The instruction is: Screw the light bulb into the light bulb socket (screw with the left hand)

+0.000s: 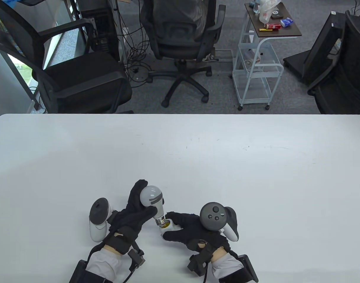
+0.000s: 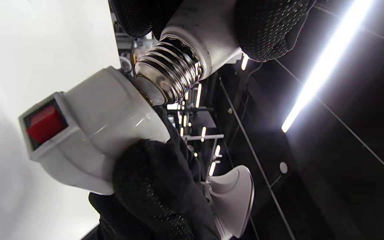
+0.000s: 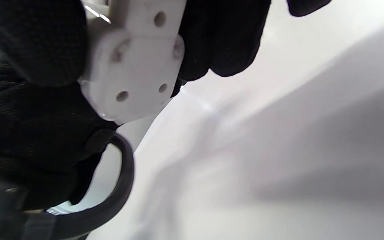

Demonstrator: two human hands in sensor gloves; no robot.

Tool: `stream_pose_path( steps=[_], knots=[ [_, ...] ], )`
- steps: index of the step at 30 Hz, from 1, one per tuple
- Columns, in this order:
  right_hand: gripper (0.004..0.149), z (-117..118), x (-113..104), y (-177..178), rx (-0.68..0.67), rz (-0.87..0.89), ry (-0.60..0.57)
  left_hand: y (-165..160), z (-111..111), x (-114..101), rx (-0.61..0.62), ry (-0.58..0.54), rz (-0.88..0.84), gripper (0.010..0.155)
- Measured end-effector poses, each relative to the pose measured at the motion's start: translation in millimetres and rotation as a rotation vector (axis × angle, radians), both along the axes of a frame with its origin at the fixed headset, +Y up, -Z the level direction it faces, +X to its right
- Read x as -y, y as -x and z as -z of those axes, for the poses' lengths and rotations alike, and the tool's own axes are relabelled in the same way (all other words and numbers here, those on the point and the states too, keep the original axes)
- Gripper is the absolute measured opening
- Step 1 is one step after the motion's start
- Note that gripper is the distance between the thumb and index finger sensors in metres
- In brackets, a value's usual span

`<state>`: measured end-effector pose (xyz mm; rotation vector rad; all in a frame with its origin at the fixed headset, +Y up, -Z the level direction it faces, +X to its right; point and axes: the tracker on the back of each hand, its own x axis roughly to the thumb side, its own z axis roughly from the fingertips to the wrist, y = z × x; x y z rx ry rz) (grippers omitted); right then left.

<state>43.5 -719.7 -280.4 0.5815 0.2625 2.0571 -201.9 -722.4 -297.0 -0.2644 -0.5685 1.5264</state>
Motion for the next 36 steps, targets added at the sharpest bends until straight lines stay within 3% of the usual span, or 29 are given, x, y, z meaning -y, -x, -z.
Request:
stream_pose_path(
  steps=[9, 15, 23, 30, 34, 36],
  knots=[
    [0.063, 1, 1, -3, -0.025, 0.117, 0.061, -11, -3, 2, 0.096, 0.004, -0.045, 0.089],
    [0.062, 1, 4, -3, -0.032, 0.093, 0.05, -10, -1, 7, 0.204, 0.036, -0.088, 0.094],
    [0.062, -1, 3, 2, -0.05, -0.036, 0.006, 3, 0, 6, 0.028, 0.041, -0.006, 0.077],
    [0.062, 3, 7, -2, -0.08, 0.005, 0.065, -1, 3, 8, 0.199, 0.07, -0.179, 0.077],
    [0.062, 1, 6, -1, -0.056, -0.016, 0.049, -1, 0, 9, 0.144, 0.087, -0.025, 0.086],
    [0.062, 2, 6, -1, -0.056, -0.032, 0.047, 1, 0, 8, 0.077, 0.069, 0.053, 0.08]
  ],
)
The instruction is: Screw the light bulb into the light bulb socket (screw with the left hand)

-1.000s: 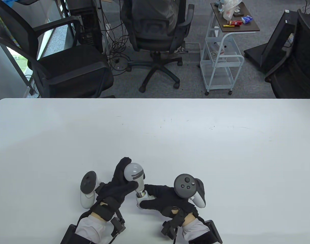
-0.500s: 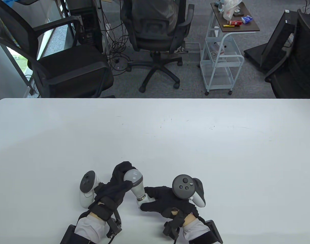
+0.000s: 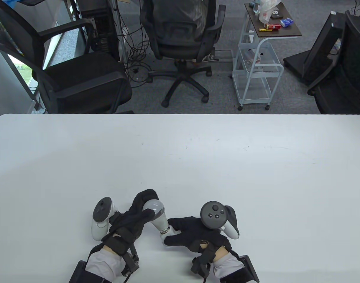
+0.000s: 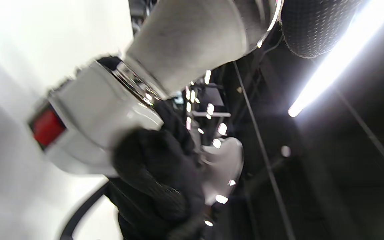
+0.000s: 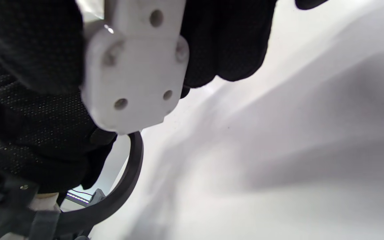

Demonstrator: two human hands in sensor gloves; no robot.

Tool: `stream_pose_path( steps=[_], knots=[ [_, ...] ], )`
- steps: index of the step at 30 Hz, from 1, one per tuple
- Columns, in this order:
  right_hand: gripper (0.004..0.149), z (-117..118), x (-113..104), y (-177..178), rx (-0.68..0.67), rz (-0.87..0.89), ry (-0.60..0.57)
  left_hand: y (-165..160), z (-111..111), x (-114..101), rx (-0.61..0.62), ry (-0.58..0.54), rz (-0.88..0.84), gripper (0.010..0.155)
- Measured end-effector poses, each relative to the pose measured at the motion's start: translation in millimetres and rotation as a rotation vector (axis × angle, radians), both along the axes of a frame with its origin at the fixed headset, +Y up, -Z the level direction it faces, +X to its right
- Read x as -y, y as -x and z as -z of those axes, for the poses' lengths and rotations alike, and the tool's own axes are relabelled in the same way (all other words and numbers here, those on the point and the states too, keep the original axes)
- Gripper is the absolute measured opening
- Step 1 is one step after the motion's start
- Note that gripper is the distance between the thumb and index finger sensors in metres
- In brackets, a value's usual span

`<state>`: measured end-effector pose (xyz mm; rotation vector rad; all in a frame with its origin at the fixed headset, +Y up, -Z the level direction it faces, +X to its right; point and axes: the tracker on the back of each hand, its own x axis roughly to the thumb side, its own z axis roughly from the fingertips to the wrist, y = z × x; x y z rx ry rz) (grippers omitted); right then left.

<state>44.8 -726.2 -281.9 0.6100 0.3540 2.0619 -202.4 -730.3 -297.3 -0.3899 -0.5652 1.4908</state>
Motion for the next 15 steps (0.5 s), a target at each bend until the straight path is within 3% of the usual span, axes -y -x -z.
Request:
stream_pose_path(
  steps=[3, 8, 12, 15],
  knots=[
    [0.062, 1.9, 2.1, -1.4, -0.003, 0.003, 0.017, 3.1, 1.9, -0.4, 0.024, -0.009, -0.054, 0.073],
    [0.062, 3.4, 3.6, -5.0, 0.012, 0.027, 0.028, 2.0, 4.5, 5.6, 0.127, 0.057, -0.209, 0.074],
    [0.062, 2.4, 2.1, -5.1, 0.021, 0.008, 0.012, 0.2, 2.2, 7.1, 0.107, 0.073, -0.08, 0.083],
    [0.062, 2.4, 2.6, -4.6, 0.026, -0.031, 0.007, 3.5, 1.1, 3.1, -0.013, 0.011, 0.07, 0.071]
  ],
)
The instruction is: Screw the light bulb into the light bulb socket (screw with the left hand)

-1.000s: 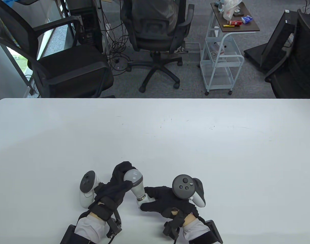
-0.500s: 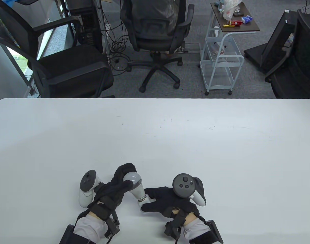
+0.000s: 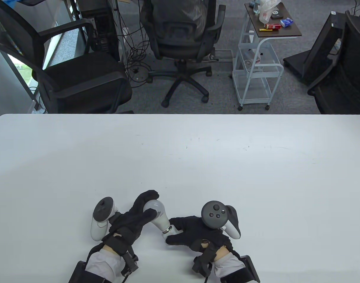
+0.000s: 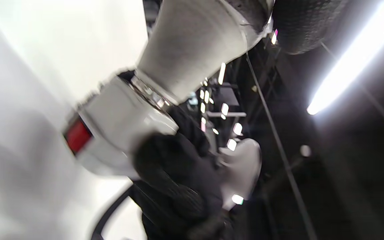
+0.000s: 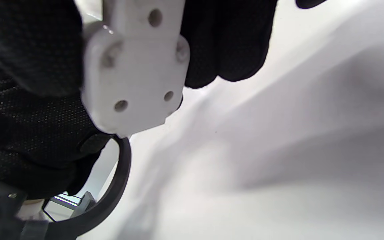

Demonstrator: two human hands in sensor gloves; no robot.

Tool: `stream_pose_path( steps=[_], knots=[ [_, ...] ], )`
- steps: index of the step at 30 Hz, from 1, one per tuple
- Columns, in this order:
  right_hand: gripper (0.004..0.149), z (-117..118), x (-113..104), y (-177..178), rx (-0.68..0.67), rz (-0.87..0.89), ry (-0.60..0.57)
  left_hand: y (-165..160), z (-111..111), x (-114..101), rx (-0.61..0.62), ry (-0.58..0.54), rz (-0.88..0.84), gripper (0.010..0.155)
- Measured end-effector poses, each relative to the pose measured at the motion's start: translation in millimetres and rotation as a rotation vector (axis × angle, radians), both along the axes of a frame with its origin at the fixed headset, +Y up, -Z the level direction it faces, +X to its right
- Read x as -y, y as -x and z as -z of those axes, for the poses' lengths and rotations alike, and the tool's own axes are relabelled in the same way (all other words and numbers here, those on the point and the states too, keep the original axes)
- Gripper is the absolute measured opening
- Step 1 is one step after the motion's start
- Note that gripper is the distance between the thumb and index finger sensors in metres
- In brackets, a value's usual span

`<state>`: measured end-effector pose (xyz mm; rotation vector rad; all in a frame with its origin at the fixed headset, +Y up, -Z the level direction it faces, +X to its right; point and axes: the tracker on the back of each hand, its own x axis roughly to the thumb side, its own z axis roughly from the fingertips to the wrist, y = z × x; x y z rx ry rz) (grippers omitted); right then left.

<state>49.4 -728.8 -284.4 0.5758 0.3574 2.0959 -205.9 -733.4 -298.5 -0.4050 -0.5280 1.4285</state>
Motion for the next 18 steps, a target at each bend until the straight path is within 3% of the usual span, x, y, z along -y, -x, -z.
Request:
stream_pose_path(
  steps=[2, 6, 8, 11, 14, 16, 18],
  knots=[
    [0.062, 0.4, 0.3, -0.6, -0.002, -0.001, 0.0, 0.8, 1.4, -0.4, 0.02, -0.028, -0.055, 0.068],
    [0.062, 2.8, 2.7, -1.6, -0.049, 0.08, 0.053, -2.7, 3.6, 2.8, 0.189, 0.056, -0.306, 0.078],
    [0.062, 2.4, 3.0, -2.3, -0.033, 0.071, 0.048, -3.1, 2.8, 2.6, 0.195, 0.051, -0.279, 0.077],
    [0.062, 1.4, 1.5, -2.1, -0.015, 0.028, 0.024, -2.7, 1.3, 2.8, 0.164, 0.063, -0.151, 0.087],
    [0.062, 0.8, 1.5, -0.4, -0.02, 0.015, 0.021, 0.4, 1.3, 0.5, 0.051, 0.019, -0.042, 0.074],
    [0.063, 0.6, 2.0, 0.2, -0.025, -0.005, 0.02, 1.7, 1.8, 0.3, 0.045, -0.013, -0.085, 0.068],
    [0.062, 0.9, 1.5, -0.2, -0.017, 0.001, 0.017, 0.8, 3.3, 3.1, 0.122, 0.016, -0.206, 0.068]
  ],
)
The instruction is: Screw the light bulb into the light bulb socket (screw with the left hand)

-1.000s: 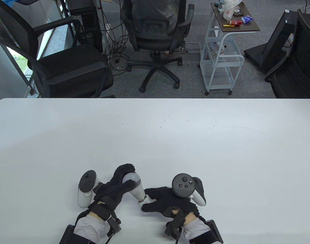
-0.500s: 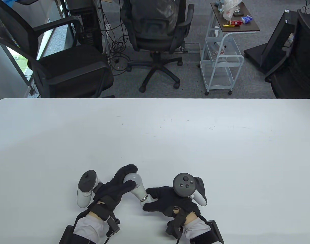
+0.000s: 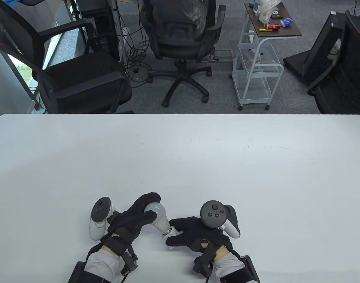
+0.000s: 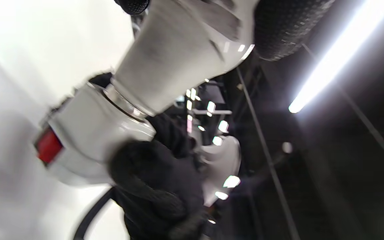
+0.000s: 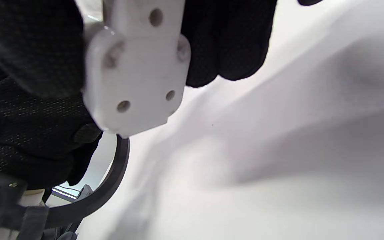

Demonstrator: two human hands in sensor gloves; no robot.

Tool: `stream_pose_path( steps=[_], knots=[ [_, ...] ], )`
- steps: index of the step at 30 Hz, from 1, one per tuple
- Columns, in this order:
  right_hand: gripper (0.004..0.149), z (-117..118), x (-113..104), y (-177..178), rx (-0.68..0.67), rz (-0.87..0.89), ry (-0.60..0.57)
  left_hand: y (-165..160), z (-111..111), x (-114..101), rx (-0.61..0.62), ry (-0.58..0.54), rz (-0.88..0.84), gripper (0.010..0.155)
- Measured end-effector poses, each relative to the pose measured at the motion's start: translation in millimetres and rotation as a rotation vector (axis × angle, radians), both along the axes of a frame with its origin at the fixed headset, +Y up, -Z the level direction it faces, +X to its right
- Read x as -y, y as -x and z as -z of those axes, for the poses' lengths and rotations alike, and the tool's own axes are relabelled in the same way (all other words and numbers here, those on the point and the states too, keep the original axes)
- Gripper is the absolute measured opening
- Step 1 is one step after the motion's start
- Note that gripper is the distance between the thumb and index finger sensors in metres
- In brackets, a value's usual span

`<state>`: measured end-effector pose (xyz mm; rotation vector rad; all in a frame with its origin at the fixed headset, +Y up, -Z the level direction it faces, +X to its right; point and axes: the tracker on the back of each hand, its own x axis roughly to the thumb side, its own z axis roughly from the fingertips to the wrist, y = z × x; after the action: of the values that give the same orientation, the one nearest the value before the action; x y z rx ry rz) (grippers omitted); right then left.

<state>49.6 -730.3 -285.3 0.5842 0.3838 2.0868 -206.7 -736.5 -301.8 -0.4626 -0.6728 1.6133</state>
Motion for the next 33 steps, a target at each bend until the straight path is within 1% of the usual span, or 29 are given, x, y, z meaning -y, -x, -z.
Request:
stream_pose_path(
  steps=[2, 4, 6, 8, 9, 11, 12, 13, 14, 15, 16, 17, 19, 20, 21, 22, 23, 25, 27, 28, 29, 31, 33],
  knots=[
    [0.062, 0.9, 0.3, -0.8, -0.01, 0.019, 0.009, -2.0, 0.8, 2.6, 0.064, 0.053, -0.1, 0.077],
    [0.062, 1.6, 1.2, -1.8, -0.019, 0.03, 0.021, -3.6, 1.0, 3.7, 0.089, 0.073, -0.122, 0.074],
    [0.062, 1.5, 1.7, -2.6, -0.006, 0.03, 0.023, -3.6, -0.1, 3.5, 0.066, 0.059, -0.052, 0.076],
    [0.062, 0.3, 0.8, -1.5, 0.01, 0.005, 0.008, -4.4, -2.5, 2.5, 0.014, 0.036, 0.107, 0.082],
    [0.062, 0.0, 0.9, -1.0, 0.01, -0.007, 0.007, -4.3, -3.1, 1.9, -0.013, 0.02, 0.142, 0.081],
    [0.062, 0.0, 1.6, 0.3, 0.009, -0.031, 0.007, -1.8, -3.9, -0.5, -0.099, -0.017, 0.207, 0.073],
    [0.062, -0.2, 1.6, 0.3, 0.008, -0.033, 0.008, -1.5, -3.6, -1.0, -0.112, -0.031, 0.179, 0.07],
    [0.062, 0.7, 1.9, -0.3, 0.0, -0.024, 0.014, -1.2, -2.7, -0.6, -0.093, -0.028, 0.12, 0.069],
    [0.062, 1.5, 2.3, -0.7, -0.019, -0.004, 0.028, -1.3, -1.7, 0.5, -0.053, -0.013, 0.066, 0.069],
    [0.062, 2.3, 3.2, -1.4, -0.036, 0.029, 0.051, -2.1, -0.4, 2.5, 0.014, 0.022, -0.023, 0.071],
    [0.062, 2.7, 4.5, -1.6, -0.045, 0.068, 0.08, -3.3, 0.5, 4.1, 0.063, 0.057, -0.095, 0.075],
    [0.062, 2.7, 5.2, -1.7, -0.045, 0.083, 0.093, -4.0, 0.5, 4.6, 0.082, 0.072, -0.119, 0.076],
    [0.062, 2.3, 5.4, -1.9, -0.025, 0.06, 0.082, -3.6, 0.3, 4.7, 0.072, 0.066, -0.08, 0.075],
    [0.062, 2.1, 5.1, -2.0, -0.013, 0.043, 0.071, -2.6, 0.1, 4.4, 0.035, 0.044, -0.015, 0.076],
    [0.062, 1.8, 4.7, -2.2, -0.004, 0.036, 0.064, -2.4, -0.4, 4.1, 0.016, 0.037, 0.032, 0.08],
    [0.062, 1.5, 4.3, -1.7, -0.001, 0.026, 0.057, -1.7, -1.5, 3.7, -0.01, 0.038, 0.105, 0.08],
    [0.062, 1.2, 4.3, -1.4, -0.001, 0.013, 0.051, -1.2, -2.0, 3.3, -0.029, 0.027, 0.138, 0.079],
    [0.062, 0.9, 4.4, -0.6, 0.002, -0.008, 0.046, 0.6, -1.9, 1.6, -0.087, 0.008, 0.197, 0.072],
    [0.062, 0.8, 4.5, -0.3, -0.001, -0.013, 0.046, 2.0, -1.5, 0.6, -0.1, -0.006, 0.167, 0.068],
    [0.062, 1.2, 4.4, -0.8, -0.006, -0.008, 0.051, 3.0, -0.5, 1.6, -0.082, -0.005, 0.12, 0.067],
    [0.062, 2.3, 4.9, -1.2, -0.029, 0.018, 0.068, 3.0, 1.2, 3.5, -0.035, 0.014, 0.047, 0.066],
    [0.062, 3.5, 7.3, -1.6, -0.064, 0.094, 0.127, 1.4, 2.7, 6.2, 0.057, 0.067, -0.091, 0.072],
    [0.061, 3.2, 9.6, -0.7, -0.086, 0.159, 0.184, -0.3, 2.4, 6.6, 0.108, 0.086, -0.144, 0.071]
  ],
)
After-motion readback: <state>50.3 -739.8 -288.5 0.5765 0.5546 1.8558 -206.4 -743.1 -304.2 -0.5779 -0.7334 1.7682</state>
